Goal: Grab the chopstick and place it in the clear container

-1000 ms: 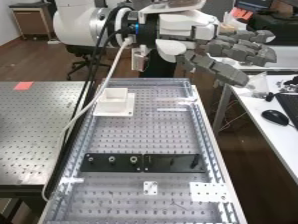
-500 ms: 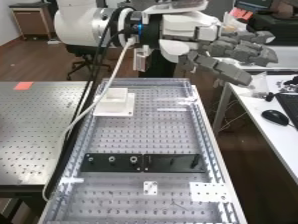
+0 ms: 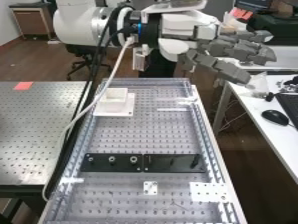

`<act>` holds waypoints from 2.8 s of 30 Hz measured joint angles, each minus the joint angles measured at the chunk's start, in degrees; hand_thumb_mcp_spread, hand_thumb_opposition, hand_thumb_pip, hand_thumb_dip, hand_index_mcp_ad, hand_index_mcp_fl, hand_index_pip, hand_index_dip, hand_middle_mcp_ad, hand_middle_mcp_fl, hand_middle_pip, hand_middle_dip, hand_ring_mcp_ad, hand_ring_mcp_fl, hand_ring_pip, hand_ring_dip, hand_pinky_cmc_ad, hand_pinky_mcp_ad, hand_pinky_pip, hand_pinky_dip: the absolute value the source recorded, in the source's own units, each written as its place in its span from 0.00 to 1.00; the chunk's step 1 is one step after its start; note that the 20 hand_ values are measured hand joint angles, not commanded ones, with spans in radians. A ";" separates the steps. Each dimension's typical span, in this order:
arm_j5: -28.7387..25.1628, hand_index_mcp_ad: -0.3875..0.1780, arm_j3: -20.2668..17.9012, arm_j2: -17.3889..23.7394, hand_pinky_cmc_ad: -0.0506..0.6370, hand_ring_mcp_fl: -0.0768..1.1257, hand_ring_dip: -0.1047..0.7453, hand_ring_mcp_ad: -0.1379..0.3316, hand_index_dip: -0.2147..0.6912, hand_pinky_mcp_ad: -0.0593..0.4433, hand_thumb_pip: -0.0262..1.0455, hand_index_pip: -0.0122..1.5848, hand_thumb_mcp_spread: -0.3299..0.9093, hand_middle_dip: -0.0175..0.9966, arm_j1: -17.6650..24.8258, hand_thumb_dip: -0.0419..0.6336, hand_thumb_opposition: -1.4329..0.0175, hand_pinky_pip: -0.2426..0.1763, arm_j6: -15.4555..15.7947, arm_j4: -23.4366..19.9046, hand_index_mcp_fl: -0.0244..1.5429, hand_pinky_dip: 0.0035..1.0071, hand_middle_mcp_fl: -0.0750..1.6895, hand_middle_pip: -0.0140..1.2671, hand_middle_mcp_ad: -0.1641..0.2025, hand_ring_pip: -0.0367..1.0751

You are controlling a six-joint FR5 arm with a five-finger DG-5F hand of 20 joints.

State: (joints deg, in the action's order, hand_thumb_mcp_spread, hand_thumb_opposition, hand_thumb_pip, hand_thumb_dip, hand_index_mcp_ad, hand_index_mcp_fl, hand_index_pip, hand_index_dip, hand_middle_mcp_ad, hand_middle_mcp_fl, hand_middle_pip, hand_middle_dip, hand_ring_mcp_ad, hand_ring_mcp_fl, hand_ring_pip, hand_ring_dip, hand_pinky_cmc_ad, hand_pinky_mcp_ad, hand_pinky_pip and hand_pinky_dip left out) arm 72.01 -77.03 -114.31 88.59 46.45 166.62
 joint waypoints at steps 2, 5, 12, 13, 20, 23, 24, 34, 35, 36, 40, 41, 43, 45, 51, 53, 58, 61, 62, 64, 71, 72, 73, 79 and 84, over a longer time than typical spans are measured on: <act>0.02 0.44 -0.04 0.00 0.88 0.08 0.10 0.67 0.04 0.84 0.62 0.05 0.32 0.04 -0.05 0.09 0.34 0.14 -0.01 -0.02 0.04 0.14 0.08 0.10 0.60 0.11; 1.29 0.41 0.00 -0.04 0.88 0.08 0.10 0.67 0.04 0.84 0.62 0.05 0.32 0.04 -0.13 0.09 0.34 0.15 -0.08 0.00 0.04 0.14 0.08 0.10 0.58 0.11; 1.16 0.42 0.29 -0.16 0.88 0.08 0.10 0.66 0.04 0.84 0.62 0.05 0.32 0.04 -0.12 0.11 0.33 0.17 -0.15 0.11 0.04 0.15 0.08 0.10 0.59 0.11; 1.07 0.42 0.32 -0.18 0.88 0.08 0.10 0.66 0.04 0.84 0.61 0.05 0.32 0.04 -0.11 0.11 0.33 0.17 -0.22 0.11 0.04 0.15 0.08 0.10 0.59 0.11; 0.37 0.43 0.34 -0.21 0.88 0.08 0.10 0.66 0.03 0.85 0.62 0.05 0.32 0.04 0.02 0.11 0.33 0.17 0.07 -0.17 0.04 0.15 0.08 0.10 0.60 0.11; 0.46 0.41 0.31 -0.20 0.88 0.08 0.10 0.67 0.03 0.84 0.62 0.05 0.32 0.04 0.05 0.11 0.33 0.17 0.10 -0.20 0.04 0.15 0.08 0.10 0.59 0.11; 0.47 0.42 0.30 -0.19 0.88 0.08 0.10 0.66 0.03 0.84 0.62 0.05 0.32 0.04 0.06 0.11 0.33 0.17 0.12 -0.19 0.04 0.15 0.08 0.10 0.59 0.10; -0.34 0.44 0.57 -0.14 0.89 0.08 0.10 0.67 0.03 0.84 0.62 0.05 0.32 0.04 0.18 0.11 0.33 0.17 0.10 0.46 0.04 0.15 0.08 0.10 0.60 0.11; -0.15 0.43 0.60 -0.14 0.89 0.08 0.10 0.67 0.03 0.84 0.62 0.05 0.32 0.04 0.17 0.11 0.33 0.17 0.05 0.55 0.04 0.15 0.08 0.10 0.59 0.11; -0.06 0.41 0.63 -0.15 0.89 0.08 0.10 0.67 0.03 0.85 0.62 0.05 0.32 0.04 0.18 0.11 0.33 0.17 -0.01 0.62 0.04 0.15 0.08 0.10 0.59 0.11; 0.48 0.43 0.64 -0.15 0.89 0.08 0.10 0.67 0.03 0.84 0.62 0.05 0.32 0.04 0.11 0.11 0.33 0.17 0.00 0.51 0.04 0.15 0.08 0.10 0.63 0.11; 0.68 0.42 0.63 -0.16 0.89 0.08 0.10 0.67 0.03 0.84 0.62 0.05 0.32 0.04 0.10 0.11 0.33 0.17 -0.02 0.50 0.04 0.15 0.08 0.10 0.62 0.11; 1.01 0.42 0.64 -0.16 0.88 0.08 0.10 0.67 0.03 0.84 0.62 0.05 0.32 0.04 0.05 0.11 0.33 0.17 -0.17 0.51 0.04 0.15 0.08 0.10 0.62 0.11; 1.22 0.44 0.69 -0.16 0.88 0.08 0.10 0.67 0.03 0.84 0.62 0.05 0.32 0.04 0.02 0.11 0.33 0.17 -0.34 0.69 0.04 0.15 0.08 0.10 0.63 0.11; 1.61 0.44 0.66 0.34 0.89 0.08 0.10 0.66 0.03 0.85 0.62 0.05 0.32 0.04 -0.04 0.11 0.33 0.17 -0.54 1.30 0.04 0.15 0.08 0.10 0.63 0.11; 1.73 0.42 0.39 0.61 0.89 0.08 0.10 0.67 0.03 0.85 0.62 0.05 0.32 0.04 -0.01 0.11 0.33 0.17 -0.56 1.32 0.04 0.15 0.08 0.10 0.62 0.11; 1.33 0.44 -0.89 1.25 0.88 0.08 0.10 0.67 0.03 0.85 0.62 0.05 0.32 0.04 0.42 0.11 0.33 0.17 -0.70 0.93 0.04 0.15 0.08 0.10 0.63 0.11; 1.43 0.41 -1.44 1.55 0.88 0.08 0.10 0.66 0.03 0.85 0.62 0.05 0.32 0.04 0.60 0.11 0.33 0.17 -0.99 0.97 0.04 0.15 0.08 0.10 0.62 0.10; 1.39 0.43 -1.66 1.68 0.88 0.08 0.10 0.67 0.03 0.85 0.62 0.05 0.32 0.04 0.63 0.11 0.33 0.17 -1.06 0.98 0.04 0.15 0.08 0.10 0.62 0.11; 1.38 0.43 -2.51 2.17 0.89 0.08 0.10 0.67 0.03 0.86 0.62 0.05 0.32 0.04 0.84 0.11 0.33 0.17 -1.27 0.90 0.04 0.15 0.08 0.10 0.62 0.10; 1.84 0.44 -4.73 3.68 0.88 0.08 0.10 0.67 0.03 0.86 0.62 0.05 0.32 0.04 1.29 0.11 0.33 0.17 -1.57 0.09 0.04 0.15 0.08 0.10 0.64 0.10; 2.00 0.44 -5.23 4.04 0.86 0.08 0.10 0.67 0.03 0.86 0.62 0.05 0.32 0.04 1.40 0.11 0.33 0.17 -1.67 -0.05 0.04 0.15 0.08 0.10 0.65 0.10; 2.26 0.43 -5.61 4.30 0.86 0.08 0.10 0.67 0.03 0.86 0.62 0.05 0.32 0.04 1.48 0.11 0.33 0.17 -1.71 -0.19 0.04 0.15 0.08 0.10 0.63 0.10; 1.54 0.44 -6.94 5.09 0.86 0.08 0.10 0.67 0.03 0.86 0.62 0.05 0.32 0.04 1.74 0.13 0.33 0.17 -2.16 -0.78 0.04 0.15 0.08 0.10 0.64 0.10; 4.31 0.42 -7.56 5.50 0.86 0.08 0.10 0.67 0.03 0.86 0.62 0.05 0.32 0.04 1.61 0.13 0.33 0.17 -2.34 -0.89 0.04 0.15 0.08 0.10 0.63 0.10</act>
State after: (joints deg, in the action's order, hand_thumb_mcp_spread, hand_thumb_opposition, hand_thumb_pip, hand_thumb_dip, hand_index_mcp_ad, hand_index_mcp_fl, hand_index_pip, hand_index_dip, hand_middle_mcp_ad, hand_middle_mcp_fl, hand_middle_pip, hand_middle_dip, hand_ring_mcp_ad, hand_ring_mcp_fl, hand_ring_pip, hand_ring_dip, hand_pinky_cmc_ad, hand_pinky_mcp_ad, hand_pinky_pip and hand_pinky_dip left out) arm 76.32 -84.59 -108.80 90.19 44.11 165.73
